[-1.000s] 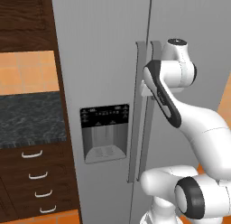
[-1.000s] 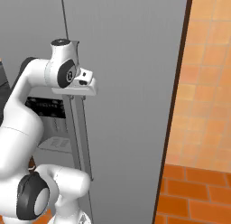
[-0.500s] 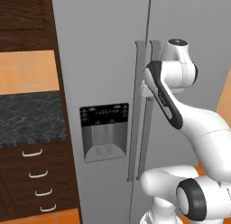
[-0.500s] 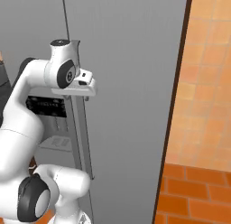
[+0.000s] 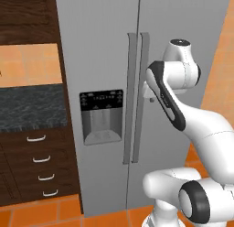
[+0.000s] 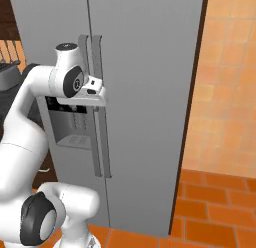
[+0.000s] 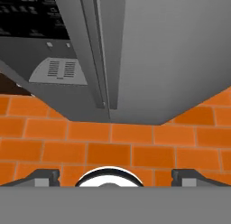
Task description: Take the strawberry from the fridge and place it on top of the pancake, located on the dining counter.
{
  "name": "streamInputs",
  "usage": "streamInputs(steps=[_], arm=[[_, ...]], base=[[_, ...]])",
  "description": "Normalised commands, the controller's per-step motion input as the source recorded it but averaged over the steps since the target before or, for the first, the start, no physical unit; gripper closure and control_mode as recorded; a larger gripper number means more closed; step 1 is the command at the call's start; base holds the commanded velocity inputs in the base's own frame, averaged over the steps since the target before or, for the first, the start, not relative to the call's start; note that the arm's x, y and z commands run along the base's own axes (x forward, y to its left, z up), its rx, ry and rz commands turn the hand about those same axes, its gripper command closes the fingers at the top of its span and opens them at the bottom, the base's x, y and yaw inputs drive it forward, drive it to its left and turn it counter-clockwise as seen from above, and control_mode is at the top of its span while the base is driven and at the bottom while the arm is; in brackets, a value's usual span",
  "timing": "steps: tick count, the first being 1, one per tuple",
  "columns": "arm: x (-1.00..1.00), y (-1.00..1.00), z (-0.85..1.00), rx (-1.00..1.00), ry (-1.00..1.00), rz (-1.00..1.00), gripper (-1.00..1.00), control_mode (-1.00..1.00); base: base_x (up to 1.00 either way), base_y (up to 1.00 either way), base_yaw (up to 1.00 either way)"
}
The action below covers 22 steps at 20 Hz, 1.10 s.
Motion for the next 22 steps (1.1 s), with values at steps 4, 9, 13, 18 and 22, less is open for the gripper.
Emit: streamInputs(steps=[4, 9, 13, 18, 22], arm=[[0.00, 0.00, 0.00, 0.00, 0.00, 0.00, -1.00, 1.00], [0.00, 0.00, 0.00, 0.00, 0.00, 0.00, -1.00, 1.00], [0.00, 0.00, 0.00, 0.00, 0.00, 0.00, -1.00, 1.00], [0.00, 0.00, 0.00, 0.00, 0.00, 0.00, -1.00, 1.00], [0.00, 0.00, 0.00, 0.00, 0.00, 0.00, -1.00, 1.00]], base=[[-0.35, 0.11, 0.00], [-0.18, 0.32, -0.04], [-0.07, 0.28, -0.08], [-0.40, 0.00, 0.00], [-0.58, 0.00, 0.00]])
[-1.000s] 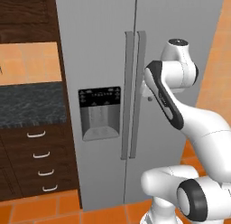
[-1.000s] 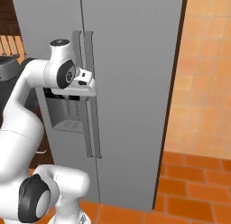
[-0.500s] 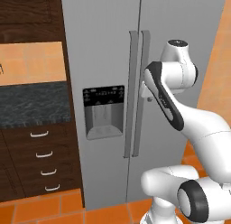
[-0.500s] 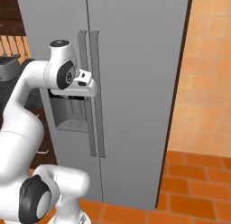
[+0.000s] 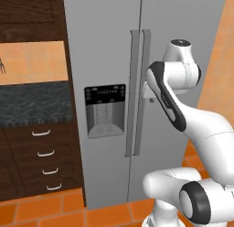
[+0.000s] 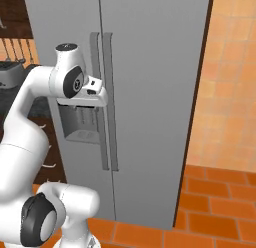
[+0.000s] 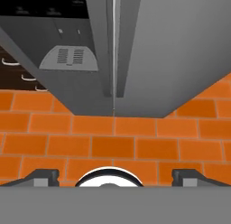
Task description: Take the strawberry from the fridge and place it on top of the pancake, located on the dining counter.
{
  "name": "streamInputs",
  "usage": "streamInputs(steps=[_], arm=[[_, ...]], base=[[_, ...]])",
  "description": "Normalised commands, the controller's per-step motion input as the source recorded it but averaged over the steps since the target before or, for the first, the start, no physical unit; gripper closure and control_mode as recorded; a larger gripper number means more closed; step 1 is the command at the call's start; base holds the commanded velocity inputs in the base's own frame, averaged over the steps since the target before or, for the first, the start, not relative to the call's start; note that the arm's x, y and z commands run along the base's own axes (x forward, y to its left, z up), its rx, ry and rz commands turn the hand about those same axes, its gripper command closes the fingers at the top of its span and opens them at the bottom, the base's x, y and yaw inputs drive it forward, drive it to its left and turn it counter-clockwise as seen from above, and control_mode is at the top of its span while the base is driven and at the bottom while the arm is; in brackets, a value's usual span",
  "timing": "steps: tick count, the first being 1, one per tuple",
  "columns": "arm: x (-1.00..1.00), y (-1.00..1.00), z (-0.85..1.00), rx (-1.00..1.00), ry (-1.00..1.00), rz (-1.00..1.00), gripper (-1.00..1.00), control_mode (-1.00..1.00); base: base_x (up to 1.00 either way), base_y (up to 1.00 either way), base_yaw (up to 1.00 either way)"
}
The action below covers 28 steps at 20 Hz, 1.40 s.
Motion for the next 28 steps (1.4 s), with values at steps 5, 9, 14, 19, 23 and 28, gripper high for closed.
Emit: streamInputs(steps=[5, 9, 14, 19, 23, 28], arm=[[0.00, 0.00, 0.00, 0.00, 0.00, 0.00, -1.00, 1.00], [0.00, 0.00, 0.00, 0.00, 0.00, 0.00, -1.00, 1.00], [0.00, 0.00, 0.00, 0.00, 0.00, 0.00, -1.00, -1.00], [0.37, -0.30, -0.18, 0.01, -0.15, 0.02, -1.00, -1.00], [0.81, -0.21, -0.34, 0.04, -0.21, 0.05, -1.00, -1.00], [0.86, 0.00, -0.14, 0.06, -0.12, 0.02, -1.00, -1.00]], base=[[-0.48, 0.00, 0.00], [-0.48, -0.05, -0.02], [-0.23, -0.04, -0.02], [0.00, 0.00, 0.00], [0.00, 0.00, 0.00], [0.00, 0.00, 0.00]])
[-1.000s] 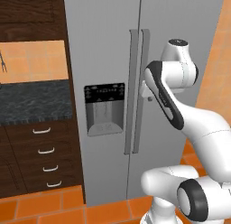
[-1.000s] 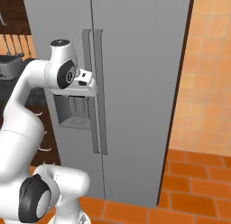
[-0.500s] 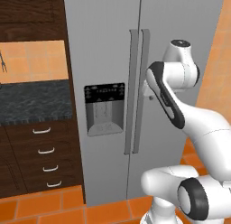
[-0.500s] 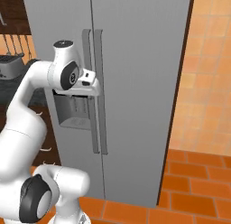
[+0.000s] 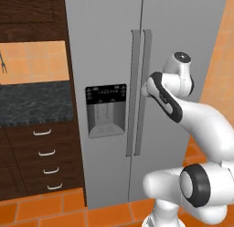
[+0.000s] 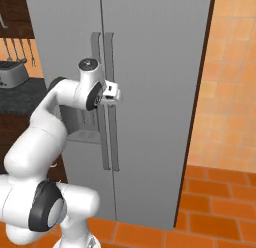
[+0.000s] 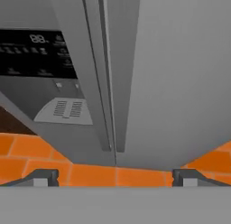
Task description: Take the strawberry from the fridge and place it on top of the pancake, located on the dining counter.
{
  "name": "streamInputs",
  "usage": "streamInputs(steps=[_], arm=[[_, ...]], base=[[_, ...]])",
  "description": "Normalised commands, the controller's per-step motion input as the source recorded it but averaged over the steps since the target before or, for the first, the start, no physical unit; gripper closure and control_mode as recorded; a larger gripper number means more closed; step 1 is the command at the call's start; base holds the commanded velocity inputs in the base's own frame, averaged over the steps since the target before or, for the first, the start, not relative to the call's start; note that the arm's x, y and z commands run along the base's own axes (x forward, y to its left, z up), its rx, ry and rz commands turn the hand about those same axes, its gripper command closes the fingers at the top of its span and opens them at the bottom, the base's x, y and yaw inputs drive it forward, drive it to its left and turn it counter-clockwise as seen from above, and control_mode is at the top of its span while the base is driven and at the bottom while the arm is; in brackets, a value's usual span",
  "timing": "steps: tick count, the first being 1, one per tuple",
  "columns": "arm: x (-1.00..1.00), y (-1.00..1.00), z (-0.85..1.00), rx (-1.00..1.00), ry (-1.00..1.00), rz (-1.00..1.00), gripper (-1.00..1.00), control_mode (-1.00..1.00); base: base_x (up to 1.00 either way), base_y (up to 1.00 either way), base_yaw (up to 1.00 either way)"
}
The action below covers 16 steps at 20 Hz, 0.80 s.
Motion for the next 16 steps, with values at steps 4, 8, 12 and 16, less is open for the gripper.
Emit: streamInputs(steps=[4, 8, 12, 16], arm=[[0.94, 0.00, -0.04, 0.01, -0.05, 0.00, -1.00, -1.00], [0.68, 0.00, -0.01, 0.00, 0.00, 0.00, -1.00, -1.00], [0.59, -0.10, -0.04, 0.00, -0.01, 0.00, -1.00, -1.00], [0.34, -0.04, -0.21, 0.00, -0.07, 0.00, -1.00, -1.00]], base=[[0.00, 0.00, 0.00], [0.00, 0.00, 0.00], [0.00, 0.00, 0.00], [0.00, 0.00, 0.00]])
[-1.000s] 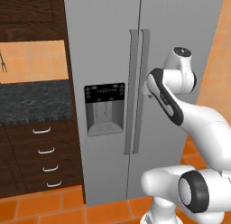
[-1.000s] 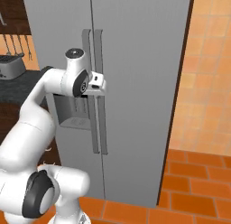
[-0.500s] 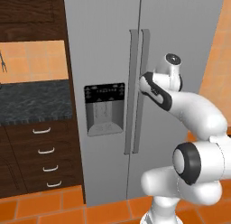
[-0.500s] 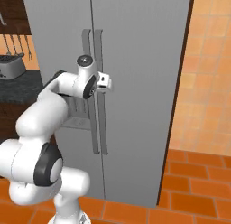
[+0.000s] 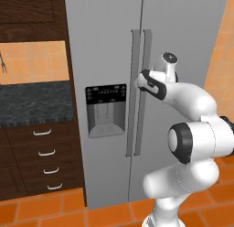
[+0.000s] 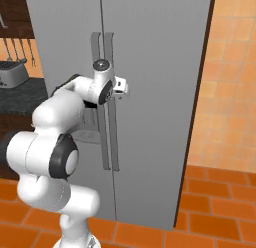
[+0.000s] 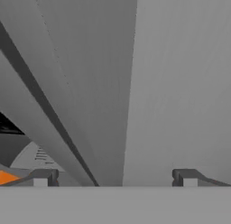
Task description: Take the strawberry from the fridge and place it on top of the pancake, located on the dining counter.
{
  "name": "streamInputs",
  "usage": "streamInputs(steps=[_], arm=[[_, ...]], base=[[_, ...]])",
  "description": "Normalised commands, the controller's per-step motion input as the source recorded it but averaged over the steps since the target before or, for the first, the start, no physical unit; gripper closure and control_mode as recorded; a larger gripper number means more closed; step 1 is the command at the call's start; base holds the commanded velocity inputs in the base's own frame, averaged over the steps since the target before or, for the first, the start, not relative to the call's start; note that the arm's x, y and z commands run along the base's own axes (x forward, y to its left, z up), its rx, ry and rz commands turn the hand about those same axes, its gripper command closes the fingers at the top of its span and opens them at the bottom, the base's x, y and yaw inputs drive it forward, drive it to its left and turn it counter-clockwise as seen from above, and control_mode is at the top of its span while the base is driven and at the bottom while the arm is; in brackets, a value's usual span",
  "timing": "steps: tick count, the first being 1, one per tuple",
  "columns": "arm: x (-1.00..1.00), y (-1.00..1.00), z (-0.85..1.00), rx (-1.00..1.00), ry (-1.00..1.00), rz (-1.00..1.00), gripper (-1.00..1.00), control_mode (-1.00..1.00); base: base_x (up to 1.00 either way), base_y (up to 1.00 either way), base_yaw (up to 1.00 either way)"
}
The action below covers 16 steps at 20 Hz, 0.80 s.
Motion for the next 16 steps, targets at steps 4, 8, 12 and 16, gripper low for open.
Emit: streamInputs(steps=[4, 8, 12, 16], arm=[[0.14, 0.01, -0.08, 0.00, -0.13, 0.00, -1.00, -1.00], [0.30, 0.06, -0.03, 0.00, -0.10, -0.01, -1.00, -1.00], [0.39, 0.00, -0.11, 0.00, -0.14, -0.01, -1.00, -1.00], [0.43, 0.00, -0.19, 0.00, -0.19, 0.00, -1.00, -1.00]], base=[[0.00, 0.00, 0.00], [0.00, 0.00, 0.00], [0.00, 0.00, 0.00], [0.00, 0.00, 0.00]])
